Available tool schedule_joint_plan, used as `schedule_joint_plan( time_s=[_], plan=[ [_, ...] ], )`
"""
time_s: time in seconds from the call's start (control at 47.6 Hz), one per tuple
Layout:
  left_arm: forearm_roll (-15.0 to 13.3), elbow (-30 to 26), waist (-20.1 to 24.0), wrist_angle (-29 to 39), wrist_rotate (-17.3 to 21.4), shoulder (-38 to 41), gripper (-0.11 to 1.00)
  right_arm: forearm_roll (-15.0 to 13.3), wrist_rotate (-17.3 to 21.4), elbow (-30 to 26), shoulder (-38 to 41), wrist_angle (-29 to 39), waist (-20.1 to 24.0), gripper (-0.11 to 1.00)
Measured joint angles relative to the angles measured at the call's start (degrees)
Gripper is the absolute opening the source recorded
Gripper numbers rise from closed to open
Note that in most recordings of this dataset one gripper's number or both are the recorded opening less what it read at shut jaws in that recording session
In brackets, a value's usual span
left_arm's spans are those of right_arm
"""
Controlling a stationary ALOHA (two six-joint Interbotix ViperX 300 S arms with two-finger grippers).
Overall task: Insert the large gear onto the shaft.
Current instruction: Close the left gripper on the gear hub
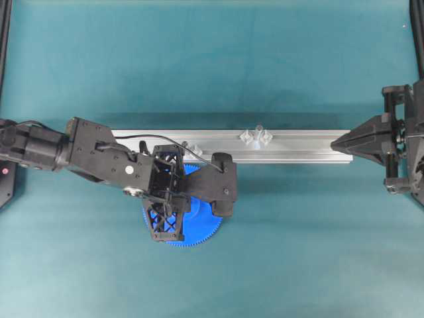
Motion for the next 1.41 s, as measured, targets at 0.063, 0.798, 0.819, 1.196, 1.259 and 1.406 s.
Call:
schedule_joint_plan(
  time_s=[0.063,0.798,0.819,1.196,1.259,1.406],
  plan=[
    [0.0,0.0,0.0,0.0,0.2,-0.1,0.01,-0.1,0.0,0.0,0.0,0.1,0.0,0.05],
    [0.0,0.0,0.0,-1.3,2.2,-0.4,0.94,-0.1,0.1,0.3,0.0,0.0,0.0,0.05],
    [0.0,0.0,0.0,-1.6,2.1,-0.5,0.94,0.0,0.1,0.3,0.0,0.0,-0.1,0.05],
    [0.0,0.0,0.0,-2.4,2.2,-0.9,0.94,0.0,0.1,0.4,0.0,0.0,-0.1,0.05],
    [0.0,-0.1,0.0,-2.3,2.2,-0.9,0.94,0.0,0.1,0.4,0.0,0.0,0.0,0.05],
    [0.0,-0.2,0.0,-2.2,2.2,-1.0,0.94,0.0,0.1,0.4,0.0,0.0,0.0,0.05]
  ],
)
